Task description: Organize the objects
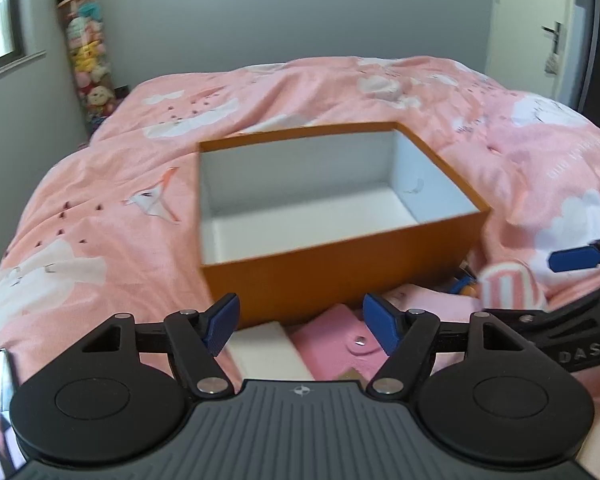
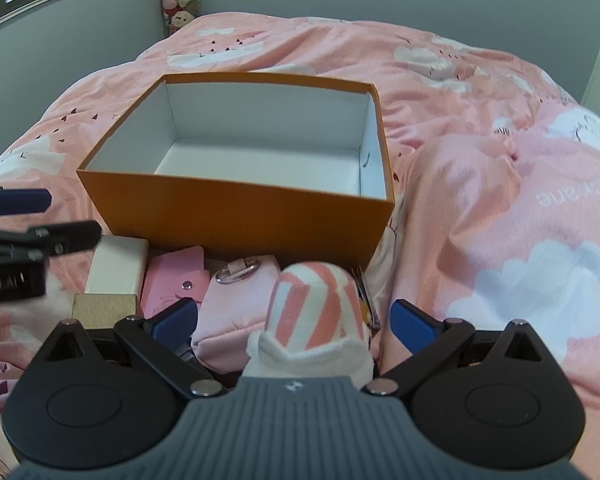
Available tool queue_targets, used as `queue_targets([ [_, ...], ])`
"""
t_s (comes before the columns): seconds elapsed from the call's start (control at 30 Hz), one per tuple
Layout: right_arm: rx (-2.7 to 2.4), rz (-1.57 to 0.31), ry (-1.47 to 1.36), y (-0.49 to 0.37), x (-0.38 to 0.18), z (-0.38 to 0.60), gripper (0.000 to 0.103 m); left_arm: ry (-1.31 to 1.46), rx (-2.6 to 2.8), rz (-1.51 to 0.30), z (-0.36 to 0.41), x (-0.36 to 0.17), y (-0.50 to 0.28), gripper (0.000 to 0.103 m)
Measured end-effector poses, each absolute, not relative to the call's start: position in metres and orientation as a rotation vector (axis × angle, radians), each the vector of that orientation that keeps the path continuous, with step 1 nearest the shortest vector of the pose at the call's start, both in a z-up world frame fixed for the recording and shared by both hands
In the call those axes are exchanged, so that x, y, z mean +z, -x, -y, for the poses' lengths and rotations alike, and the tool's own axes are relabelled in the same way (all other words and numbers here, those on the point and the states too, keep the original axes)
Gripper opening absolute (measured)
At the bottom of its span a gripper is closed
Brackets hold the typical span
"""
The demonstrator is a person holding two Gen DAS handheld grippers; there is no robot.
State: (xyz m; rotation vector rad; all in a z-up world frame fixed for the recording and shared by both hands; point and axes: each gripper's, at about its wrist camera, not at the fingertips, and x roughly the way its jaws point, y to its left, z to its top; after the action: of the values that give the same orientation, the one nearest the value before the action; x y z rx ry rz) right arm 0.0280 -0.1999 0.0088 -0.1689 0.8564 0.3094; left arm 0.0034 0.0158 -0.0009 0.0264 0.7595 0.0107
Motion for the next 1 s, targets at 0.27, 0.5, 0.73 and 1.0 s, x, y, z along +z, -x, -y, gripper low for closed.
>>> queue_targets([
  [0.27, 0.413, -0.827, 0.191, -0.050, 0.025, 0.185, 0.101, 0.083, 0.054, -0.865, -0.053, -0.004, -0.017, 0.072],
  [0.5, 0.592, -0.902, 0.169, -0.073, 0.017, 0.152, 0.075, 0.198, 0.045, -1.036, -0.072, -0.031, -0.027, 0.064],
  [0.73, 0.773, -1.102, 0.118, -0.079, -0.012, 0.122, 0.065, 0.242, 0.078, -1.112, -0.078, -0.043, -0.027, 0.059],
  [1.0, 0.845, -1.210, 0.125, -0.065, -0.031, 0.101, 0.076, 0.239, 0.095, -1.136, -0.077, -0.051, -0.027, 0.058],
])
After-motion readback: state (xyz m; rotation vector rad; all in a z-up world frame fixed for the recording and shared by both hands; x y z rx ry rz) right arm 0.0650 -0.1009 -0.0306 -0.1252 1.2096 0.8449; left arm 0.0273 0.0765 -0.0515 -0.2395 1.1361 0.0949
